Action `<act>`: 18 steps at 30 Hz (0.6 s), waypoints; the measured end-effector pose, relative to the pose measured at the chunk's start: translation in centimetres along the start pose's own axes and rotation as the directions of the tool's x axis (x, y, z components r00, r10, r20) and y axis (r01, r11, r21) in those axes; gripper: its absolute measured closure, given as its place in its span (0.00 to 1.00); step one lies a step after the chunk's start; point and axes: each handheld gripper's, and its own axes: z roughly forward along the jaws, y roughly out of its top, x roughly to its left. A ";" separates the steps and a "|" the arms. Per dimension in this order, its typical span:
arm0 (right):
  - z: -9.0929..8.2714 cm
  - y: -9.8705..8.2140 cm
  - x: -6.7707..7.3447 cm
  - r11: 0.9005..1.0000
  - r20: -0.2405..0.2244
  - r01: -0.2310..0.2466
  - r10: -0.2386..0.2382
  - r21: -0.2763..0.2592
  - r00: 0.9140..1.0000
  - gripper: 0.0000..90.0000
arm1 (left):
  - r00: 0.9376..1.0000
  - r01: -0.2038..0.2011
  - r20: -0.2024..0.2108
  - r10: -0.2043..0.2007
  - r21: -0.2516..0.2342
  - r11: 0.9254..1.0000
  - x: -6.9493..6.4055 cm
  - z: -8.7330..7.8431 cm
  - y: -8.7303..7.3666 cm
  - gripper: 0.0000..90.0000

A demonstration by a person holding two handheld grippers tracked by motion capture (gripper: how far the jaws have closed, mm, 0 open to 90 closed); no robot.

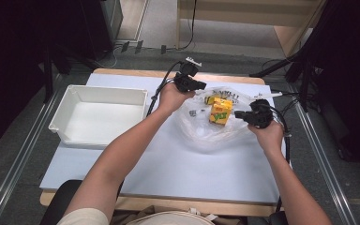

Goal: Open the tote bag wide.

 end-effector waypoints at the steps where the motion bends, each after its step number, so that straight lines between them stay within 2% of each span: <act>1: 0.1 -0.2 0.0 1.000 -0.005 -0.004 0.004 0.000 1.000 1.00 | 1.000 0.016 0.009 -0.016 0.005 1.000 0.3 0.3 0.0 1.00; 6: 0.7 -1.4 0.3 1.000 -0.003 0.010 -0.010 0.008 1.000 1.00 | 0.998 0.060 0.010 -0.060 0.031 0.998 1.3 2.2 -0.8 1.00; 11: 1.2 -2.2 0.6 1.000 -0.002 0.012 -0.012 0.023 1.000 1.00 | 0.999 0.051 -0.005 -0.051 0.072 0.996 1.3 4.2 -1.7 1.00; 13: 1.3 -2.5 0.6 1.000 0.000 0.021 -0.021 0.011 1.000 1.00 | 0.999 0.054 -0.007 -0.053 0.082 0.995 1.4 4.9 -2.0 1.00; 18: 1.4 -3.2 0.5 1.000 0.008 0.015 -0.015 0.011 1.000 1.00 | 0.999 0.054 -0.004 -0.054 0.092 0.994 1.4 6.2 -2.9 1.00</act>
